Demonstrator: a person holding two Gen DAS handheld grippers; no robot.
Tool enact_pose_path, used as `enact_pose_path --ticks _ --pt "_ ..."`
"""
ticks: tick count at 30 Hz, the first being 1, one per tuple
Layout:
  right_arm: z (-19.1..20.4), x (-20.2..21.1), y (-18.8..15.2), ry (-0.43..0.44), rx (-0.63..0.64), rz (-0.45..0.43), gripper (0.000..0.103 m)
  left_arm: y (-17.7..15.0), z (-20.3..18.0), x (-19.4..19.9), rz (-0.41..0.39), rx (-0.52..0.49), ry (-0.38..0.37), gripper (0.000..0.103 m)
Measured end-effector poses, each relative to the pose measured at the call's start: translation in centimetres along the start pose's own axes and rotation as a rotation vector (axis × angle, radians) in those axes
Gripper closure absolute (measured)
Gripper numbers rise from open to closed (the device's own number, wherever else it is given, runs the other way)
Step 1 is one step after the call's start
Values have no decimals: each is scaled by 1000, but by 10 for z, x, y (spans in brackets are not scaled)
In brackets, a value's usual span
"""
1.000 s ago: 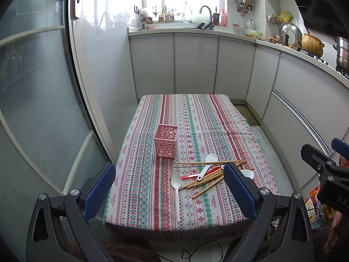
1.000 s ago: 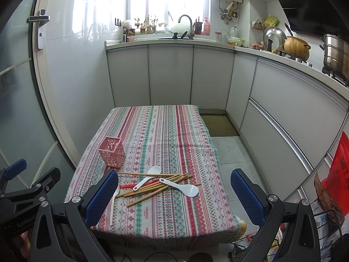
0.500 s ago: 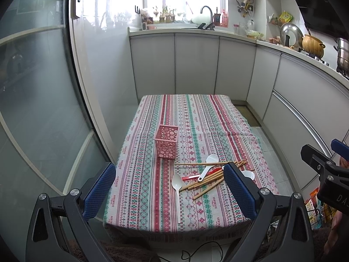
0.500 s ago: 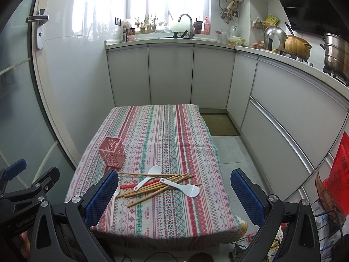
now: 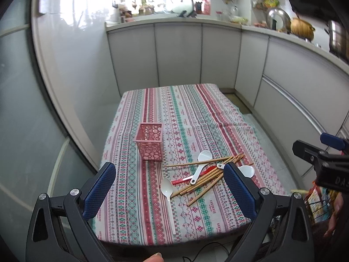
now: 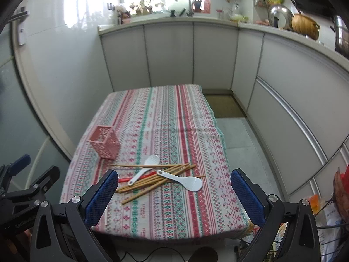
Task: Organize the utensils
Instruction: 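Lower the left gripper onto the chopstick pile and close on one chopstick while the right gripper approaches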
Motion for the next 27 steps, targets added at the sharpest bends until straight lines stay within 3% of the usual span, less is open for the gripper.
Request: enact_pose_path --ticks 9,13,15,18,24,27 --pt "-45 -94 -27 45 -116 200 0 -10 -26 -83 146 -63 -176 3" --pt "-53 -123 -33 98 -162 277 3 -20 -37 -124 270 -7 -309 5" --pt "-56 -134 -33 123 -180 305 6 -24 -45 -144 329 13 -348 19" --pt "-61 -150 -34 173 -235 342 17 -27 -58 -169 374 1 -364 30" --pt "-82 -193 -57 200 -355 479 48 -32 -92 -216 458 -1 -449 60" --pt "-90 -206 -65 172 -372 508 51 -38 -110 -240 506 -24 -474 65"
Point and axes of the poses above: each gripper's, at about its wrist camera, not at the fingertips, and x roughly against the way its jaws point, z to its left, y to its top, the point moved 4 cm from there along -x, roughly the way its jaws point, and after that the axes turned 8 degrees about -z, right-handed, at the moved point
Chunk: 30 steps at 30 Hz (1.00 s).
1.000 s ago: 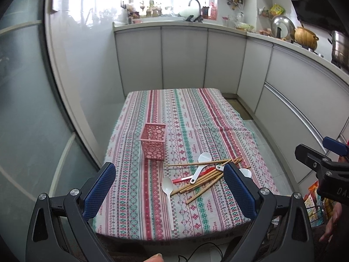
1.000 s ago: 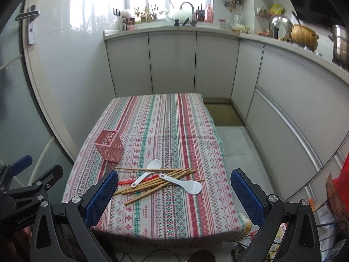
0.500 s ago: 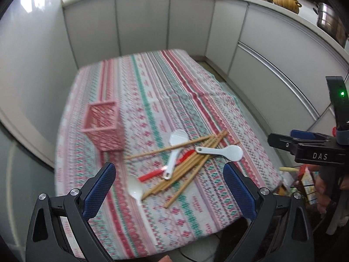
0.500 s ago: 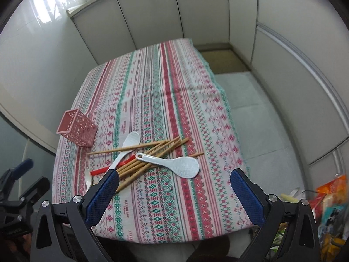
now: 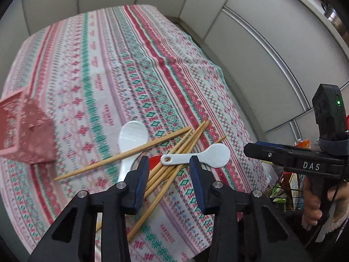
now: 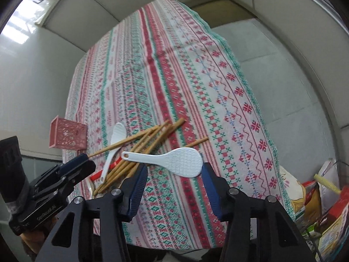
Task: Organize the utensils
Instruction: 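Lower the left gripper onto the chopstick pile and close on one chopstick while the right gripper approaches, then lift the chopstick upright with the left gripper while the right gripper moves over the pile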
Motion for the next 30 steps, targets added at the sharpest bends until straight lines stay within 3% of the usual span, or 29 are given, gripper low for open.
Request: enact_pose_path --ticks 7,13,23,30 --pt "-19 -9 6 -16 -42 21 50 7 -8 -52 98 -30 19 74" --pt "-22 -11 7 -12 -46 29 50 8 -12 -71 124 -40 47 83" --pt "-22 -14 8 -8 -48 35 50 15 -14 -88 116 -38 100 89" --pt "-24 -18 9 -4 -72 38 50 27 -10 -85 69 -68 138 98"
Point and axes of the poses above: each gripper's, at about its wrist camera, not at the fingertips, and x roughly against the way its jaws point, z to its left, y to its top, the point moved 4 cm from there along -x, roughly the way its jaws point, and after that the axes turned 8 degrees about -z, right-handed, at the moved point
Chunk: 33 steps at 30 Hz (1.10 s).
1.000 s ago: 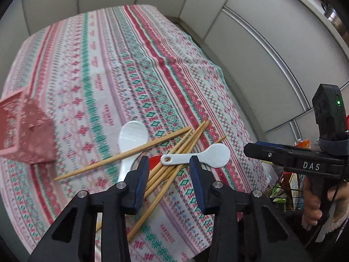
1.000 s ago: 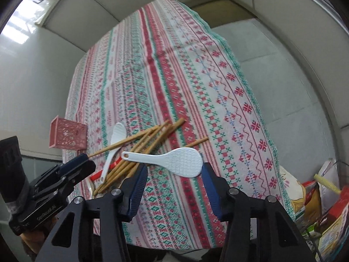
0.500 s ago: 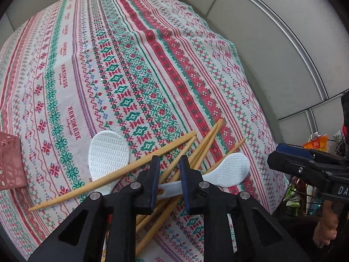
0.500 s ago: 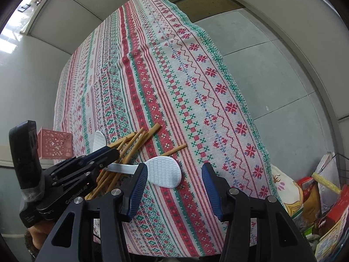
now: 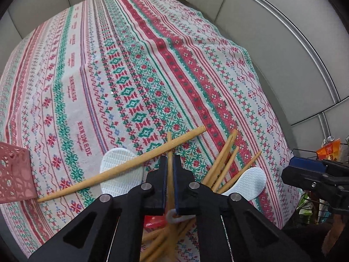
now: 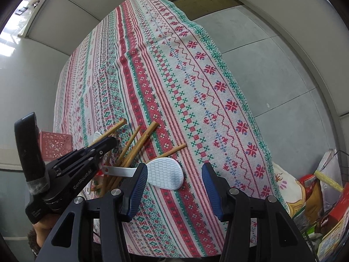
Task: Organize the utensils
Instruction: 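Lift the chopstick upright with the left gripper while the right gripper moves over the pile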
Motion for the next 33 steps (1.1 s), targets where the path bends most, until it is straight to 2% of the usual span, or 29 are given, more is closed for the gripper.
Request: enact_pose_path --ticks 7,10,13,17,22,26,30,33 --pt "8 -4 3 29 -25 -3 50 7 4 32 -87 -47 25 98" --pt "15 -7 5 50 -37 -3 50 3 7 52 -116 -53 9 98" --pt "22 -13 7 66 -59 7 50 -6 13 66 -110 -36 -32 98" --pt "30 -18 8 85 -85 11 50 -20 23 69 -72 11 -123 98" --pt "38 -17 10 78 -76 -5 50 -38 29 54 26 41 -168 98" --pt "39 -20 10 68 -82 -6 50 -52 33 41 98 51 -150 98" --pt "41 -21 11 69 -82 -7 50 -57 33 50 82 60 -164 98" --pt "47 -21 10 78 -73 -8 50 -51 42 64 15 117 -203 98"
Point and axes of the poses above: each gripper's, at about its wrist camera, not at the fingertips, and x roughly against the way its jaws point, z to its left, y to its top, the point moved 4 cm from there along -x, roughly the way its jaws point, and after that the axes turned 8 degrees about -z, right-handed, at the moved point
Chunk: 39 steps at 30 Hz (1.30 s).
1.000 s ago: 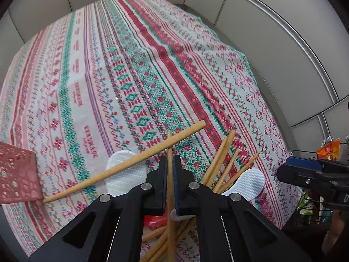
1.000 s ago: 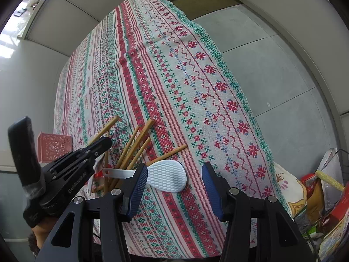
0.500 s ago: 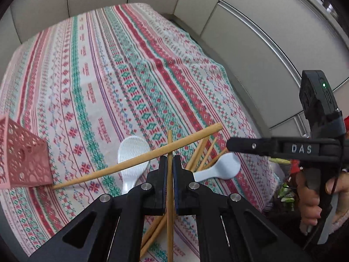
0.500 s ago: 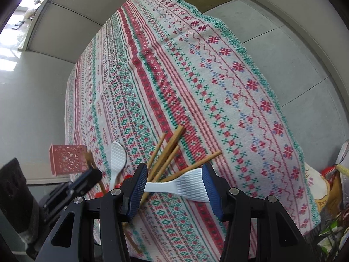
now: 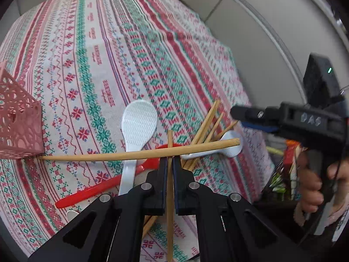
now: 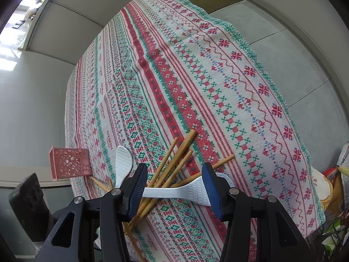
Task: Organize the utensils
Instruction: 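Lift the chopstick upright with the left gripper while the right gripper moves over the pile, then close the right gripper on a chopstick and lift it upright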
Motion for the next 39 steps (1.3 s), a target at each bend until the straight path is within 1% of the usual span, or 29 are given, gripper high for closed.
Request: enact_pose_path --ticks 2,4,7,11,15,17,18,20,21,22,25,27,29,32,33,35,39 --pt "3 1 -1 9 3 -1 50 7 6 10 -55 34 -17 98" --pt "5 3 -2 15 4 -3 50 9 10 14 -66 52 -29 98" --pt "6 5 -1 23 4 -9 50 4 14 12 -16 82 -66 98" --pt "9 8 -4 29 13 -8 50 -2 17 0 59 112 -59 98" --pt "16 9 -11 65 40 12 50 -7 22 -5 71 133 -47 98" --pt "24 6 -16 126 47 49 51 -9 25 -1 69 141 -47 98" --pt "27 3 -19 158 48 70 52 -11 27 0 68 144 -45 98" --pt "36 -4 -27 253 40 137 60 -11 29 2 66 149 -37 98" --pt "39 -7 -30 274 39 158 64 -11 32 2 66 154 -37 98" --pt "43 -10 -34 291 48 179 65 -12 33 2 66 158 -37 98" --pt "53 -17 -44 333 58 222 72 -14 37 3 67 167 -31 98" --pt "57 -20 -48 335 68 235 81 -15 39 4 66 172 -29 98" --pt "57 -22 -50 333 71 239 85 -16 41 6 65 177 -33 98" --pt "52 -27 -48 312 46 231 85 -16 42 8 62 179 -37 98" --pt "49 -28 -47 318 25 228 85 -16 42 9 61 179 -37 98" --pt "44 -29 -43 344 -16 228 82 -16 43 9 61 179 -37 98" --pt "40 -30 -41 392 -46 248 82 -15 43 9 60 180 -39 98"
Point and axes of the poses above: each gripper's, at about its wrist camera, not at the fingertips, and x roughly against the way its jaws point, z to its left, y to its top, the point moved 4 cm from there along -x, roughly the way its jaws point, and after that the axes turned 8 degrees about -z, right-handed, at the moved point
